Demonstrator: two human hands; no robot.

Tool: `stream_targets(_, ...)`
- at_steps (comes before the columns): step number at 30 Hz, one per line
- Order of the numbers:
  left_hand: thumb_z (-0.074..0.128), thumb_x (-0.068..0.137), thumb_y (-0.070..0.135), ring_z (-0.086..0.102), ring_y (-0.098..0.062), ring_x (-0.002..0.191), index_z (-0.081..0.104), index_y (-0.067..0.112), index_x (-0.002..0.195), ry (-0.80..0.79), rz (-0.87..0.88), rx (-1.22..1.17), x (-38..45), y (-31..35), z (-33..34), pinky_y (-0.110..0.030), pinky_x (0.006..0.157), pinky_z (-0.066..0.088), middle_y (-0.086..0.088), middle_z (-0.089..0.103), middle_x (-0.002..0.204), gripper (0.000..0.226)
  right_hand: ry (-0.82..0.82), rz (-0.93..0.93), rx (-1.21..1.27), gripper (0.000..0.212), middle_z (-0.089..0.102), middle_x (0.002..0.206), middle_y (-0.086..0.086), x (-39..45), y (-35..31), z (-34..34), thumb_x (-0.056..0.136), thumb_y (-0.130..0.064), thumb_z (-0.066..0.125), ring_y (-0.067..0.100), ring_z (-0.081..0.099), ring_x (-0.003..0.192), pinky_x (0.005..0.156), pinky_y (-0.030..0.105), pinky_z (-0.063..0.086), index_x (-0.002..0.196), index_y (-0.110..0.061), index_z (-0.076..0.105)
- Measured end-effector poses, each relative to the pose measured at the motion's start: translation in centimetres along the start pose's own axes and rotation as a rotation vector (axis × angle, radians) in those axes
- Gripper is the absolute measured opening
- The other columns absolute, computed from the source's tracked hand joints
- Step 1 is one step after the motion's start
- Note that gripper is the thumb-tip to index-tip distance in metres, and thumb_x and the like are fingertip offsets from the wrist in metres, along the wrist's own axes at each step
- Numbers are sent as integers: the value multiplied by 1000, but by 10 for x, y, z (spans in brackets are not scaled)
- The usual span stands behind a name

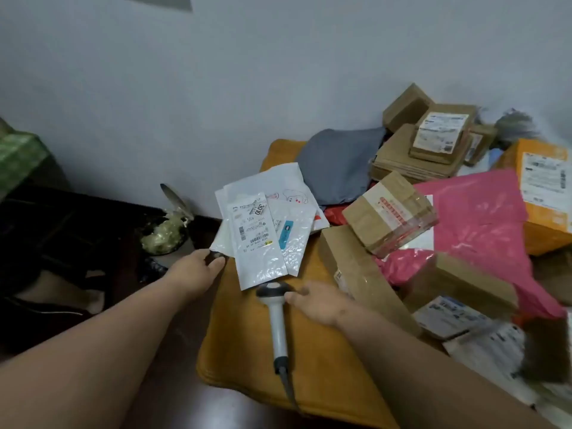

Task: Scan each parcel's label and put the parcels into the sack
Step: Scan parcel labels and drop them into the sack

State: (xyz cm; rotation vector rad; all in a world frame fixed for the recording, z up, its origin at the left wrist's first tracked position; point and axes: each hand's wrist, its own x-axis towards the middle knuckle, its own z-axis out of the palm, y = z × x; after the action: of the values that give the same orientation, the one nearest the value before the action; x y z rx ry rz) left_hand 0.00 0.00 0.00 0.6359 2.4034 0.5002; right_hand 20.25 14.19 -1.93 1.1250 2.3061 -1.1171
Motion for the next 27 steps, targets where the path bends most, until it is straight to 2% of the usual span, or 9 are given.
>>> stream_targets(2,46,103,44,52,-31,128,38,13,151,-34,-13,-24,9,-1,9,-35,103,42,-13,53,144,58,-35,50,58,50,61,112,0,7,-2,11,96,-61,50,13,50,93,65,24,35,126,-22,62)
stream_targets(5,45,103,42,52,-30,128,40,8,149,-110,-21,-23,18,1,23,-35,103,41,-14,54,143,58,-74,107,210,56,63,124,-2,12,1,29,90,-61,59,15,54,106,83,28,42,131,-24,62)
stream_targets(7,45,103,42,55,-31,123,45,7,145,-133,-26,-41,24,3,31,-35,100,43,-14,57,138,54,-88,139,291,54,65,124,-2,15,4,39,87,-58,67,15,58,108,90,30,46,129,-23,64)
stream_targets(11,52,101,40,57,-27,113,52,10,138,-142,-70,-201,38,3,48,-35,94,46,-11,60,132,48,-127,186,396,49,64,111,-2,19,5,56,87,-49,73,16,62,100,83,29,53,125,-20,61)
stream_targets(13,58,99,37,55,-27,109,48,11,141,-122,-142,-345,43,5,56,-37,90,46,-10,58,132,50,-154,212,473,43,62,105,-3,19,3,60,88,-43,73,15,62,95,70,26,51,121,-23,56)
stream_targets(16,64,96,28,54,-25,103,45,12,142,-87,-232,-534,48,8,66,-40,89,48,-5,58,121,52,-170,213,542,38,64,115,3,18,1,64,91,-31,70,19,63,102,77,29,51,124,-19,56)
stream_targets(18,68,94,23,54,-25,101,48,12,138,-58,-282,-613,51,11,69,-42,90,51,-2,57,109,50,-151,205,543,34,63,112,2,13,1,64,92,-27,65,17,62,98,77,29,50,124,-21,56)
stream_targets(22,70,92,17,62,-27,102,60,11,120,-51,-324,-712,56,17,73,-46,94,55,-8,64,114,31,-111,246,635,33,62,110,2,1,6,61,93,-21,57,16,65,94,74,27,52,125,-24,51)
stream_targets(27,64,93,2,66,-28,98,59,15,99,-18,-251,-815,53,21,73,-47,93,56,-10,68,110,15,-42,254,784,33,67,101,7,-14,18,57,85,-12,55,21,70,87,87,40,59,113,-29,53)
